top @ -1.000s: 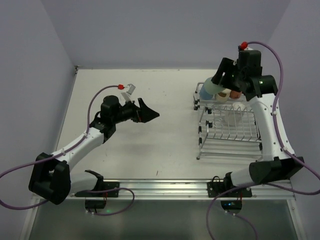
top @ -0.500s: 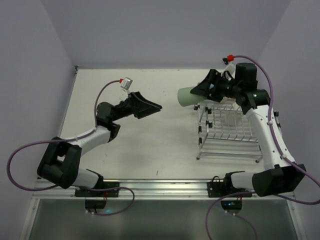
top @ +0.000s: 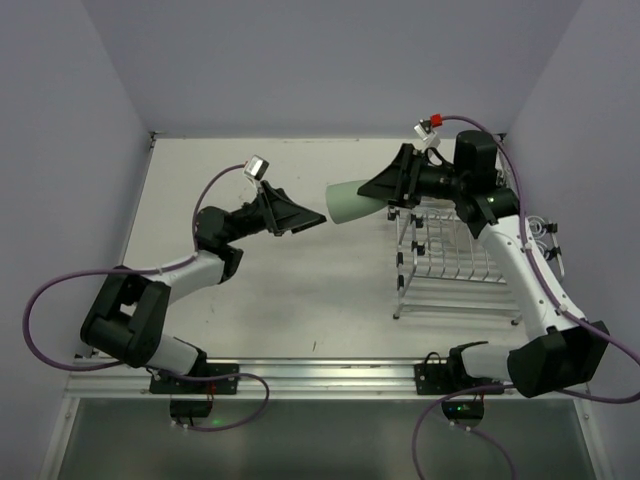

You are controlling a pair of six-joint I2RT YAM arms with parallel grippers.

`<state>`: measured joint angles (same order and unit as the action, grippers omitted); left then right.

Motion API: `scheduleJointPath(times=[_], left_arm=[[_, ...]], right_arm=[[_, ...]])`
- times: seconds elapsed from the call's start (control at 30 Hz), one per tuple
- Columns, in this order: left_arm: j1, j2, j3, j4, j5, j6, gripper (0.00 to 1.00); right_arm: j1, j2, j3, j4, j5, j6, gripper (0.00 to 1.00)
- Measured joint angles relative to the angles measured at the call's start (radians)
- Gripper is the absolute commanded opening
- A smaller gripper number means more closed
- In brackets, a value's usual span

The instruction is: Unload the cups from the dish rack

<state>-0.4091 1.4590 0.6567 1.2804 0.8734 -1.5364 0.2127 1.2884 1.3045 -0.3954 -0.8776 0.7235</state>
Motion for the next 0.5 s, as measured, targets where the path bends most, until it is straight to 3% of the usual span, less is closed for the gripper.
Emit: scheduleJointPath(times=[0.37, 0.5], left_arm=[[-0.003, 0.037, 0.073, 0.013, -0.019, -0.029, 0.89], [-0.005, 0.044, 0.106, 0.013, -0.025, -0.048, 0.8]], right_arm=[[0.081, 0.026, -0.005, 0.05, -0.003, 0.031, 0.0], [0.096, 0.043, -0.014, 0.059, -0.001, 0.037, 0.0]])
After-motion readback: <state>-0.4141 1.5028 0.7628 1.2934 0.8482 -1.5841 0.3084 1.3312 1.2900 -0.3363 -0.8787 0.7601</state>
